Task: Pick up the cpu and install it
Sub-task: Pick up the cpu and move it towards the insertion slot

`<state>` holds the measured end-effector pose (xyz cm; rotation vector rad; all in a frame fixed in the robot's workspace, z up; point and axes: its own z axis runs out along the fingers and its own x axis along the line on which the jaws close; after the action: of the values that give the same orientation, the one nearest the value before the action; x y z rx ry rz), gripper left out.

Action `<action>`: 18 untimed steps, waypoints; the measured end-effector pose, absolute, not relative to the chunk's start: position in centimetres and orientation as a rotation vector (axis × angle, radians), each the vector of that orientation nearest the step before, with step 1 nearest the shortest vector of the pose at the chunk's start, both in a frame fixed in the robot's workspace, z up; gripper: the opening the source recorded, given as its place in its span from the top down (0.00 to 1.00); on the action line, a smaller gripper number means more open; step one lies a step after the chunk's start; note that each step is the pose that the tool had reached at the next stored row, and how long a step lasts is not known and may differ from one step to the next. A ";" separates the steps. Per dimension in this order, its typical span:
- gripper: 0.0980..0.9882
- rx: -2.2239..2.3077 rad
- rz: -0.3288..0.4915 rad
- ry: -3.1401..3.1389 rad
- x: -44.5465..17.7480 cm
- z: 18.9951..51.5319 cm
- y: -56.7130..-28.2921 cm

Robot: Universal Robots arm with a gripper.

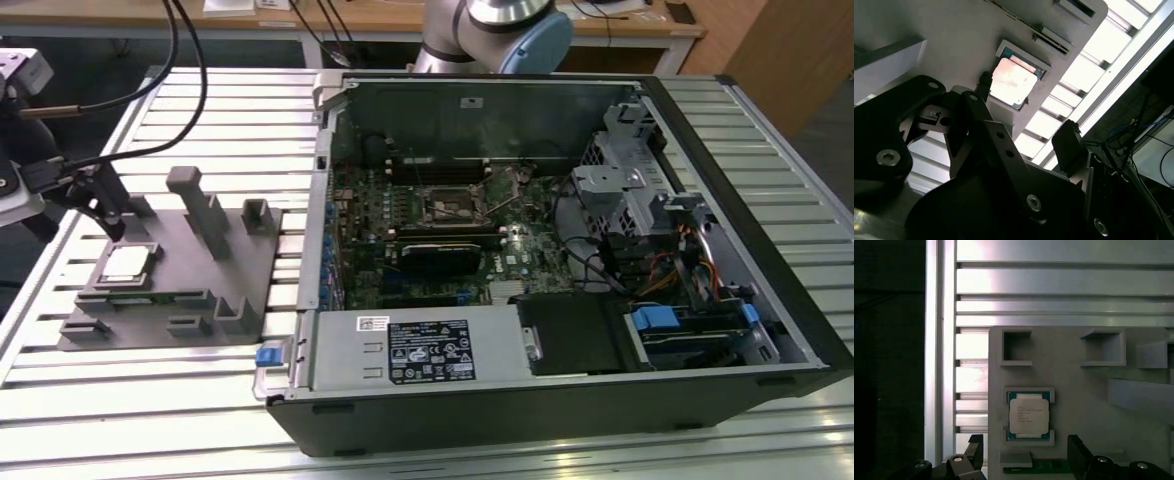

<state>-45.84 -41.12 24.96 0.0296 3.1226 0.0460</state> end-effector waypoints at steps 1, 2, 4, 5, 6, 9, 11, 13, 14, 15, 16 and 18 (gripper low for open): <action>0.26 0.029 0.044 3.123 -45.8 24.9 -41.1; 0.26 0.029 0.044 3.122 -45.8 24.8 -41.1; 0.26 0.029 0.044 3.123 -45.8 24.7 -41.1; 0.26 0.029 0.044 3.123 -45.8 24.6 -41.1; 0.26 0.029 0.044 3.123 -45.7 24.5 -41.0; 0.26 0.029 0.044 3.124 -45.6 24.2 -41.0; 0.26 0.030 0.044 3.125 -45.6 24.1 -40.9; 0.26 0.029 0.044 3.125 -45.5 24.0 -40.9; 0.26 0.029 0.044 3.125 -45.5 24.0 -40.9; 0.26 0.029 0.044 3.125 -45.5 24.0 -40.9; 0.26 0.029 0.044 3.125 -45.5 24.0 -40.9; 0.26 0.029 0.044 3.125 -45.5 23.9 -40.9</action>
<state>-45.53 -40.88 23.93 0.0294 3.1252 0.0437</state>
